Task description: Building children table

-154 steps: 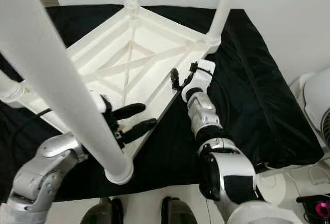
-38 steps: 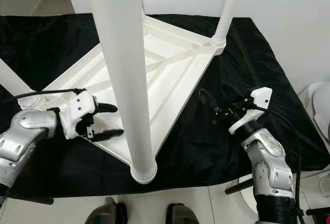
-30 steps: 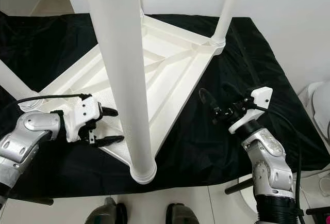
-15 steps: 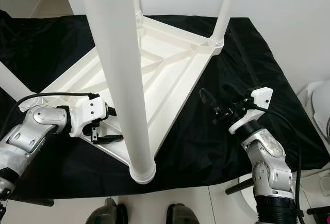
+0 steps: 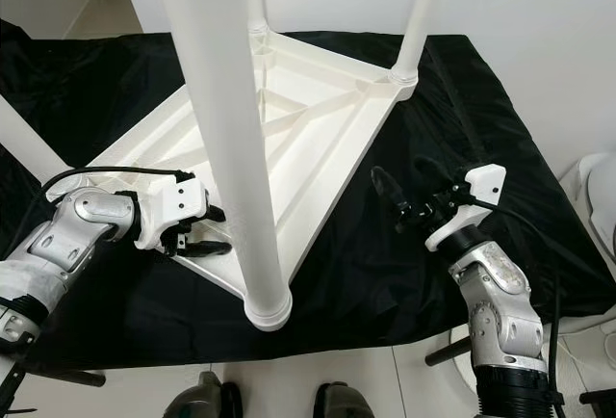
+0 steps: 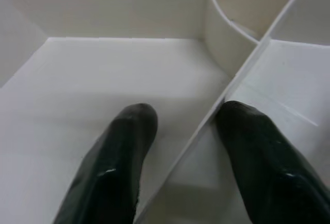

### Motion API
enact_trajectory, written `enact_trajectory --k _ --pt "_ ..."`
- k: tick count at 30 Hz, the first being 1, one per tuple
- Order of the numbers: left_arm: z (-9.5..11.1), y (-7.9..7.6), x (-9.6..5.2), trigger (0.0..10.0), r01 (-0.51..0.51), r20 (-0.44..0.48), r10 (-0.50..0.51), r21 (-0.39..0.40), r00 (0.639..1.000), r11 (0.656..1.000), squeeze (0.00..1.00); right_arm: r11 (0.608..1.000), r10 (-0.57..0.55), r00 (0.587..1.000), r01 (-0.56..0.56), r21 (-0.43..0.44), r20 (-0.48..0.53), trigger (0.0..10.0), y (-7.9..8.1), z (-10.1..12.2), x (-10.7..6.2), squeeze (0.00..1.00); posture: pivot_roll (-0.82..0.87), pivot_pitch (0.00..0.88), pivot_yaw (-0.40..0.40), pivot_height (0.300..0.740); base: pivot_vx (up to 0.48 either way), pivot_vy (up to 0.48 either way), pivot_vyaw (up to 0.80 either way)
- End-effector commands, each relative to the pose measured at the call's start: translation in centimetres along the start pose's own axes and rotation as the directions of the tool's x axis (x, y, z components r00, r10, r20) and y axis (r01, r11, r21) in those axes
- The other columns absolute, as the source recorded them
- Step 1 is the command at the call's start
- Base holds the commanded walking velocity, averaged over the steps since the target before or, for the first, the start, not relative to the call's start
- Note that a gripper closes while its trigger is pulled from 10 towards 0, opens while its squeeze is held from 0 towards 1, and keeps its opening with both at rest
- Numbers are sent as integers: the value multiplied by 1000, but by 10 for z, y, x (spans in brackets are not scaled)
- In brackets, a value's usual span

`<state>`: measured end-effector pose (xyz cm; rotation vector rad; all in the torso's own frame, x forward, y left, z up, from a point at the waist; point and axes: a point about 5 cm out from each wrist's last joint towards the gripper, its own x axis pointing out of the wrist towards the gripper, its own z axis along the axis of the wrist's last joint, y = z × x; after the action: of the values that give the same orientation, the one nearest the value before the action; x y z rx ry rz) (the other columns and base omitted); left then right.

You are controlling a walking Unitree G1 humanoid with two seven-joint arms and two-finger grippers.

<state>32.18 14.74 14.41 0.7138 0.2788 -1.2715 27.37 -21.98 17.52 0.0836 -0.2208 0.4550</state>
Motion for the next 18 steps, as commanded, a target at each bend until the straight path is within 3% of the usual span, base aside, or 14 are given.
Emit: enact_trajectory --k 1,18 --pt "-8 4 -4 0 -50 -27 49 -39 998 998 0 1000 -1 1000 1 -5 1 10000 1 -1 -1 0 -96 99 48 740 0 0 0" --pt "-9 6 2 0 -112 -2 112 -47 994 993 0 1000 1 1000 -1 -10 -3 10000 1 -2 1 0 -104 84 46 740 0 0 0"
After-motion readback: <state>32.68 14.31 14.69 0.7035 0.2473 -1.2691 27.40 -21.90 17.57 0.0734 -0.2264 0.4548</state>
